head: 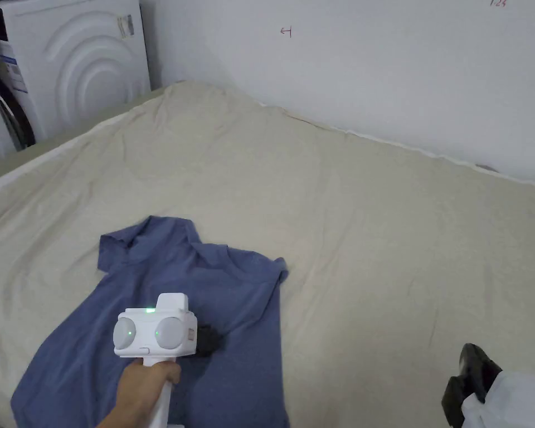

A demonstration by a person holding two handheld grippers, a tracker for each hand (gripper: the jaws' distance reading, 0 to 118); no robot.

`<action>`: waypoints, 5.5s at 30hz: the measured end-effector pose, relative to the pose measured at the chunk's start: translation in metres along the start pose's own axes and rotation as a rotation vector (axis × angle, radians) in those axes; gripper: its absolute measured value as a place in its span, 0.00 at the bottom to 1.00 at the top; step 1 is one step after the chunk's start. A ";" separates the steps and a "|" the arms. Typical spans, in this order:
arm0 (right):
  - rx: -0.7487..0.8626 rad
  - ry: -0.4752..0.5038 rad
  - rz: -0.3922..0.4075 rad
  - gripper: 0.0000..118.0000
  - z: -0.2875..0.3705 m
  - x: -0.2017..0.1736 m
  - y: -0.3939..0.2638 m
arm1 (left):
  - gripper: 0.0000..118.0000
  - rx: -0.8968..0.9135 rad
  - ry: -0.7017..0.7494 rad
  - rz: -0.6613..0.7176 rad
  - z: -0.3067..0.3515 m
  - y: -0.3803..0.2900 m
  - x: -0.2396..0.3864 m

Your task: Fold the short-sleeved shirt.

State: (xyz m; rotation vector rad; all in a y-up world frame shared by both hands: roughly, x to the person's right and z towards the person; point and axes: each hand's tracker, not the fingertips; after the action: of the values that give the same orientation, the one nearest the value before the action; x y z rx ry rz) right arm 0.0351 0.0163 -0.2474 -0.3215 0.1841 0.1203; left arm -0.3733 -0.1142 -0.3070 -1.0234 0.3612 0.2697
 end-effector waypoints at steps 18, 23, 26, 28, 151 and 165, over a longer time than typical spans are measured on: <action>0.053 -0.046 -0.040 0.01 0.046 0.058 0.005 | 0.03 0.328 -0.307 -0.068 0.164 0.028 0.023; 0.099 -0.090 -0.060 0.01 0.073 0.085 0.009 | 0.03 0.505 -0.462 -0.172 0.243 0.064 0.077; 0.128 -0.131 -0.073 0.01 0.090 0.103 0.011 | 0.03 0.569 -0.541 -0.281 0.285 0.078 0.125; 0.142 -0.156 -0.080 0.01 0.097 0.113 0.011 | 0.03 0.589 -0.589 -0.345 0.304 0.082 0.153; -0.708 -0.129 -0.218 0.65 -0.124 0.177 -0.093 | 0.02 0.180 -0.504 -0.305 0.117 -0.083 0.123; -0.464 -0.117 -0.147 0.02 -0.069 0.191 -0.041 | 0.02 0.212 -0.528 -0.209 0.125 -0.060 0.113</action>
State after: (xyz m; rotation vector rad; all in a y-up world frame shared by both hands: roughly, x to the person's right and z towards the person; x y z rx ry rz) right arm 0.2167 -0.0279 -0.3376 -0.7867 0.0131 0.0342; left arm -0.2266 -0.0295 -0.2483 -0.7390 -0.1920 0.2944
